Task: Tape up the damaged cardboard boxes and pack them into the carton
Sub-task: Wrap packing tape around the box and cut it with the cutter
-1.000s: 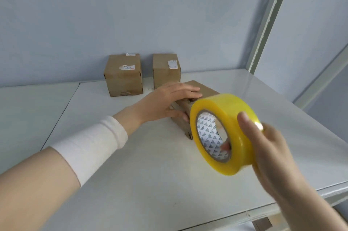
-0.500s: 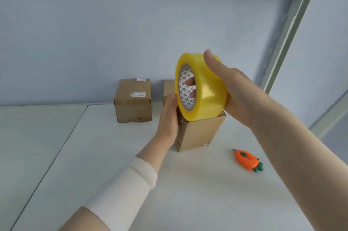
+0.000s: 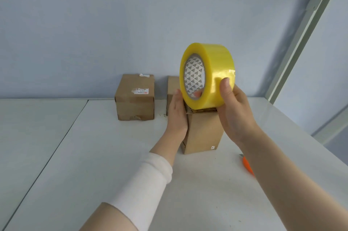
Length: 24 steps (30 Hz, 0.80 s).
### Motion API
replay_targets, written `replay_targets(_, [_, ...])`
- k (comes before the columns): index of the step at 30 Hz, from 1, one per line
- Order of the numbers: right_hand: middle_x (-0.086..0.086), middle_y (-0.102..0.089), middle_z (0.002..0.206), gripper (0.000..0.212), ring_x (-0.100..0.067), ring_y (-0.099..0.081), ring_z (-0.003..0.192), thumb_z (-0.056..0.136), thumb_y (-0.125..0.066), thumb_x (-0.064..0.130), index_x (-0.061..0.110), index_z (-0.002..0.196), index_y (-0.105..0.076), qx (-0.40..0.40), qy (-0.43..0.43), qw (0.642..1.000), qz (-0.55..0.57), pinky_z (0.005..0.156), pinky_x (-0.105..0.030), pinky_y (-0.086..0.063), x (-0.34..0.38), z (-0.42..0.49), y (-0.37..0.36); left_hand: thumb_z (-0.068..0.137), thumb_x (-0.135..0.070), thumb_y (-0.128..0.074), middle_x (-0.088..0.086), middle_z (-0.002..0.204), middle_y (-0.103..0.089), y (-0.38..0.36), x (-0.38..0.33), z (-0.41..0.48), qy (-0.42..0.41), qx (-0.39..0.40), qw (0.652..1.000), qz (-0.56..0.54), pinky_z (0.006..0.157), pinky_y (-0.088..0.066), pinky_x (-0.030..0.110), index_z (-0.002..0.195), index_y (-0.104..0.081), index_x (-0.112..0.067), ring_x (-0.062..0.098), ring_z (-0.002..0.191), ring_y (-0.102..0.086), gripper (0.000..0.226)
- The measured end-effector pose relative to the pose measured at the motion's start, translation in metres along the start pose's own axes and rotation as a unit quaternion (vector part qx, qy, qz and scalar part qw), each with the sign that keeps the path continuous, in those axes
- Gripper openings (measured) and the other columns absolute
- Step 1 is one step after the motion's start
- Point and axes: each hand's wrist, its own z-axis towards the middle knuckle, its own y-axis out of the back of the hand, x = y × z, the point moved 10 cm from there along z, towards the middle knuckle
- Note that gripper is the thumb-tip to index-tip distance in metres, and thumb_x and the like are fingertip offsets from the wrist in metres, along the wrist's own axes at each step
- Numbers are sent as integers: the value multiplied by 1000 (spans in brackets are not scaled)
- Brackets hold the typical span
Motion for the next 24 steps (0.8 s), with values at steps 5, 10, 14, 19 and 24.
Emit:
replay_targets(5, [2,-70,61,51,-10,-68,65,88,-34,42,17,67,-73,-55,16,994,92,60,-22,-53,2,-10,8,103,-31,-21,-19,98,-61,-2,-6,-8,-44,13,999,16,86,-42,12,97,-54,-41,-10,97,-56,36])
replay_targets(10, [-1,-72,67,61,-16,-69,74,79,-49,57,-1,94,-58,-54,15,998,31,69,-30,-54,4,-8,2,104,-25,-19,-18,104,-56,-2,-12,-7,-50,14,998,35,91,-41,13,101,-49,-42,-14,98,-53,34])
replay_targets(14, [0,-74,85,66,-19,-68,90,63,-71,63,10,99,-61,27,21,997,-75,80,-34,-53,9,-3,1,104,-26,-20,-21,101,-55,0,-9,-2,-38,1,998,50,82,-40,3,99,-49,-43,-23,89,-51,34])
replay_targets(19, [15,-74,89,71,-4,-68,90,53,-73,68,16,101,-63,52,12,988,-147,74,-15,-51,10,0,7,94,-58,-26,-4,119,-59,-2,-2,-6,-8,17,999,40,103,-40,22,113,-51,-37,-3,116,-52,37])
replay_targets(24, [21,-72,84,29,2,-67,85,70,-74,35,26,95,-62,43,19,989,-140,71,-12,-49,3,-1,8,39,-82,-69,4,150,-31,-3,-8,-11,-2,87,995,47,112,-32,37,145,-20,-16,18,138,-33,134])
